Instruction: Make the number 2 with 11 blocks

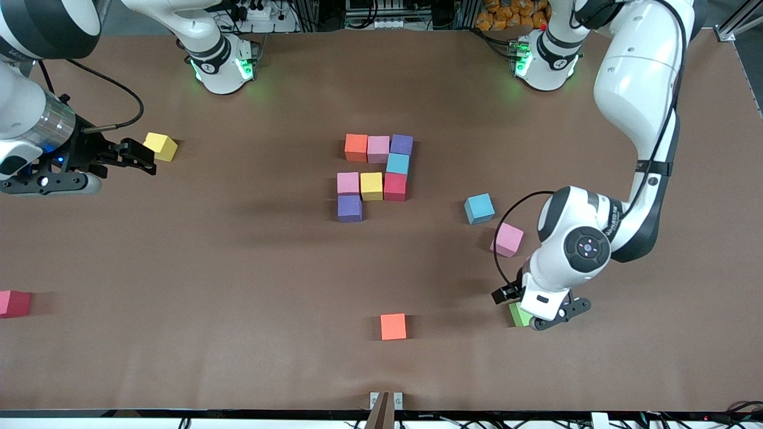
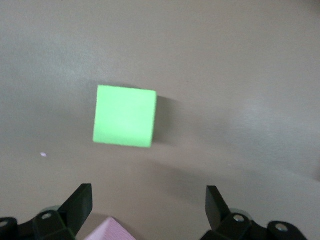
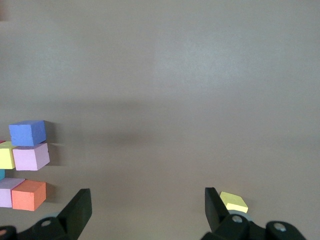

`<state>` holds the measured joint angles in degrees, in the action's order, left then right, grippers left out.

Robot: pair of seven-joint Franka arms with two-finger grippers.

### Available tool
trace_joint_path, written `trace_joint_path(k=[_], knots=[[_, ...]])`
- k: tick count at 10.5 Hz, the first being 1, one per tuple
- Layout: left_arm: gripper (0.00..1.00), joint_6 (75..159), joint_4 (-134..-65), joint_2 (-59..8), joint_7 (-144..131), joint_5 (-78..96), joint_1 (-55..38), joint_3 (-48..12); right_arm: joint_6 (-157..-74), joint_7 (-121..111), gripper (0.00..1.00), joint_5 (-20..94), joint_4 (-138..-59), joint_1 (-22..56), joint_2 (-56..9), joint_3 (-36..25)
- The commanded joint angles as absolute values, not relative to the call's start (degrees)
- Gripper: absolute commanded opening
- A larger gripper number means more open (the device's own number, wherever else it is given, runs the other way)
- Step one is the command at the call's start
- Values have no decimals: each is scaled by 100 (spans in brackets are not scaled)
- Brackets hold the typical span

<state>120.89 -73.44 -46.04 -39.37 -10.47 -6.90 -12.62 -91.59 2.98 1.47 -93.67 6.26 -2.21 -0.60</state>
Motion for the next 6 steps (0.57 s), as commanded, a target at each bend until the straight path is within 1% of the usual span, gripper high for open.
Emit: trace_joint_path(k=[1,2,3,4,5,6], knots=[[100,12330,-7339,-4807,-3428,-905,-449,-1301,-9333,237,100,62,-9352,553,-298,53],[100,12479,-7330,-4912,-3428,-914,-448,-1275,-9551,229,100,79,-9343,623,-403,61],[100,12776,-7304,-5044,-3480,-914,-448,-1231,-9719,237,100,105,-9343,694,-517,209],[100,13023,-7269,-5167,-3533,-914,-457,-1187,-10034,307,100,105,-9360,729,-632,498],[100,13104,-7260,-5211,-3542,-914,-466,-1152,-10420,308,100,114,-9352,869,-842,623],[100,13157,-7260,-5229,-3551,-914,-509,-1099,-10824,308,100,114,-9352,1035,-1018,624]])
